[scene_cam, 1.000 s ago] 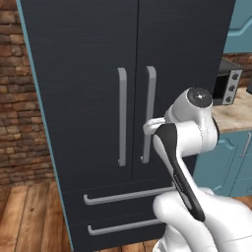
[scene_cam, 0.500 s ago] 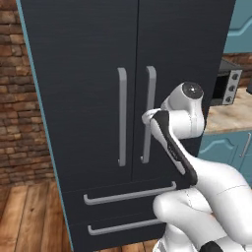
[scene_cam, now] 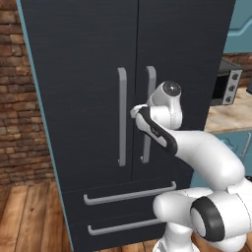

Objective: Take the lemon wedge from the fridge and place it on the plate with fish on the dining counter.

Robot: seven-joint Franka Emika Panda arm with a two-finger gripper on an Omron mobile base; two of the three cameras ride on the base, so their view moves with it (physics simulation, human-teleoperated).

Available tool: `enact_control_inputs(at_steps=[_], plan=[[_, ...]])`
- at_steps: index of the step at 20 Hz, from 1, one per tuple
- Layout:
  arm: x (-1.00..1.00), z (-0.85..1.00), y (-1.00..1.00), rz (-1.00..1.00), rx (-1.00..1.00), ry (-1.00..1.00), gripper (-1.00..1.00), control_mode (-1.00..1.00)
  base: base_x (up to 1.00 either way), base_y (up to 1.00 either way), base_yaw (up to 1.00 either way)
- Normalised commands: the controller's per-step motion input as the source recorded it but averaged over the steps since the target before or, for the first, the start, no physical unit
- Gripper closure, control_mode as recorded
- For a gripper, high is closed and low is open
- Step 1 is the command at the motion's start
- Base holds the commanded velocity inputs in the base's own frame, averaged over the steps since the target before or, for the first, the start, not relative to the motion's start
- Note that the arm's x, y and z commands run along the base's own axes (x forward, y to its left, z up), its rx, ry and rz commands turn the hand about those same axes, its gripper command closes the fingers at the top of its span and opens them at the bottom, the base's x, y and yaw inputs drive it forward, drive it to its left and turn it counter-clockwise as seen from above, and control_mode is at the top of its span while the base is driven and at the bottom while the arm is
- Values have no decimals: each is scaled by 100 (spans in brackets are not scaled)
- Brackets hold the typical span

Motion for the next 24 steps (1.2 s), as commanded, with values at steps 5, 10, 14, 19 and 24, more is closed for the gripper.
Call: enact_control_inputs(at_steps=[5,10,14,19,24], plan=[[45,-14,2,0,0,-2,-100,-100,0,0,0],[37,-17,0,0,0,-5,-100,-100,0,0,0],[34,-19,0,0,-2,-6,-100,-100,0,0,0],[34,-6,-1,0,0,-1,-100,-100,0,0,0],[24,-2,-13,0,0,0,100,-100,0,0,0]])
